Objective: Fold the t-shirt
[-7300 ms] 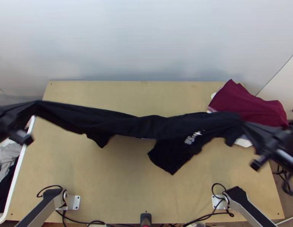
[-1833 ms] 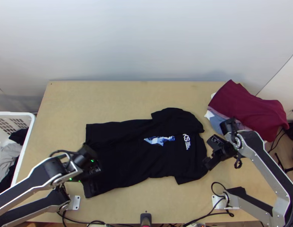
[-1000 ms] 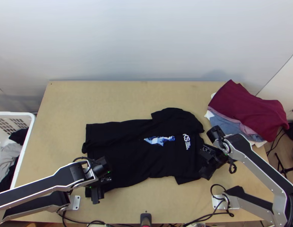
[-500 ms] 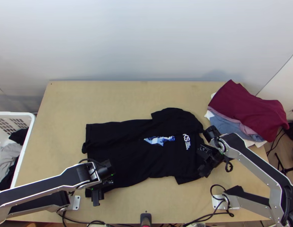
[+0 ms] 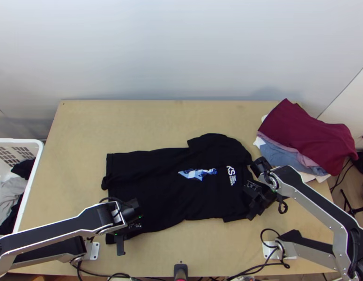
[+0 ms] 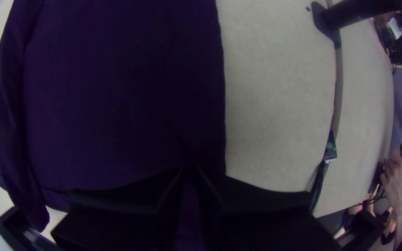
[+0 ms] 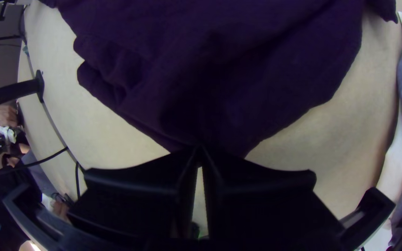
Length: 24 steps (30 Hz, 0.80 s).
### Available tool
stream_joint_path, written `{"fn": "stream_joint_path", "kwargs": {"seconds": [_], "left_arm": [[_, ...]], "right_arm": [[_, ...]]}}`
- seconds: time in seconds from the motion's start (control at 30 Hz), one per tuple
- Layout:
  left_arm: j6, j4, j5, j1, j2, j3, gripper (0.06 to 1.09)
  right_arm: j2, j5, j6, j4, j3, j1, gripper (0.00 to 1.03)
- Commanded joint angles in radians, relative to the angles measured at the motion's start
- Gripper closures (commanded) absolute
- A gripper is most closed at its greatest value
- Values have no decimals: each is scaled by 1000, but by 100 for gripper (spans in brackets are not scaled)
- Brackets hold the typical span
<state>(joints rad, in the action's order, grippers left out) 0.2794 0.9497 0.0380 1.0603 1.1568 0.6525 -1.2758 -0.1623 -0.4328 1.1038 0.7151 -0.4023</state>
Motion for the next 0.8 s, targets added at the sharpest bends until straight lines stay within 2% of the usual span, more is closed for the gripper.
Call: {"fn": "stream_joint_path", "kwargs": {"seconds": [0.0, 0.07, 0.3, 0.43, 0.63, 0.77], "left_arm": [[-3, -15, 16, -3, 1, -8, 101], [-5, -17, 16, -3, 3, -8, 105], [10, 21, 16, -37, -42, 21, 105], [67, 95, 16, -143, -82, 110, 105], [136, 175, 56, -286, -106, 199, 105], [138, 202, 66, -330, -146, 210, 105]], "right_arm": [[-3, 1, -3, -7, -3, -3, 100], [-3, 0, 0, -12, -8, -4, 100], [-2, 1, 3, -18, -13, -4, 100], [13, -9, 3, -1, 15, 11, 100], [66, -161, -3, 94, 72, 83, 100], [108, -186, -17, 125, 76, 141, 100]]}}
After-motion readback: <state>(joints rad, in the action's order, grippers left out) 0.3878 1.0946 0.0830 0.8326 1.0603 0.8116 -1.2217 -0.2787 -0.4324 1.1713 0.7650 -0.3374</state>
